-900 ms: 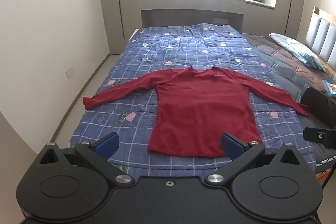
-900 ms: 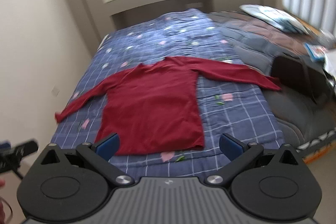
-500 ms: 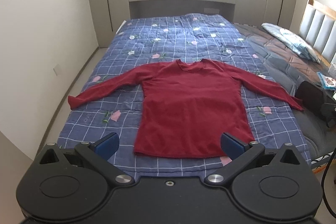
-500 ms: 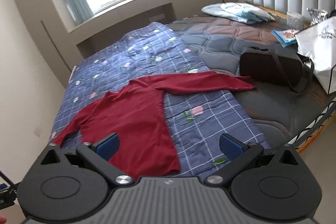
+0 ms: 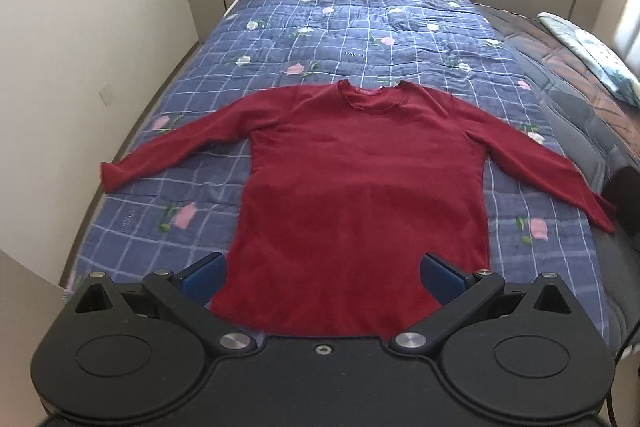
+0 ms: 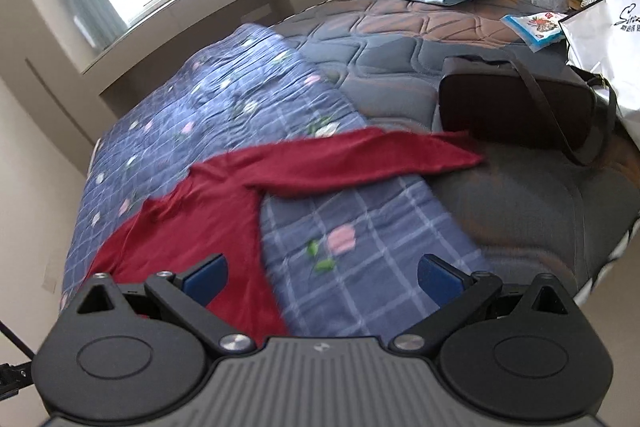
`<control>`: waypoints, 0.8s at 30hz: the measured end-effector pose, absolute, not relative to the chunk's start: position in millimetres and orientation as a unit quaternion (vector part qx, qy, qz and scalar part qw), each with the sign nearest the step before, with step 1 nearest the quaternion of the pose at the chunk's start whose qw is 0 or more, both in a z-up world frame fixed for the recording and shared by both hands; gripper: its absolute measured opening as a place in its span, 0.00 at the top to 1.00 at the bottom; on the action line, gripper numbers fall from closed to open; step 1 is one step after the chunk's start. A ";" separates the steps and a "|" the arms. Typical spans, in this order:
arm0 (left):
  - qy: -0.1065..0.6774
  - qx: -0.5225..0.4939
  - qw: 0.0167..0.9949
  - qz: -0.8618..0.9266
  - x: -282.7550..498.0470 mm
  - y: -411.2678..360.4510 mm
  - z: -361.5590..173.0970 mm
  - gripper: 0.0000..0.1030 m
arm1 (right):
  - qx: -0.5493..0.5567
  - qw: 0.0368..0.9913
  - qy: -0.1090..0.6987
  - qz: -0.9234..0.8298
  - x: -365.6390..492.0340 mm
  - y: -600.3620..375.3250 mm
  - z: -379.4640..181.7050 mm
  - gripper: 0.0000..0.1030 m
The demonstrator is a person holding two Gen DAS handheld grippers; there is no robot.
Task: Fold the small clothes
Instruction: 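Reach the right gripper to the red shirt's sleeve cuff and grasp it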
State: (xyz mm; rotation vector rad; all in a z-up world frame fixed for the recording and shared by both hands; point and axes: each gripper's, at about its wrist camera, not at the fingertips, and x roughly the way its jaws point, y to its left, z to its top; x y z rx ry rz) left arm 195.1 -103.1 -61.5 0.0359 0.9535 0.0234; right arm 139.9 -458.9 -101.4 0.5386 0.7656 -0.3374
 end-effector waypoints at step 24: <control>0.520 0.037 0.853 0.011 389.3 -253.9 -209.3 0.01 | 0.357 0.791 0.322 -0.378 251.3 -651.7 -299.1 0.00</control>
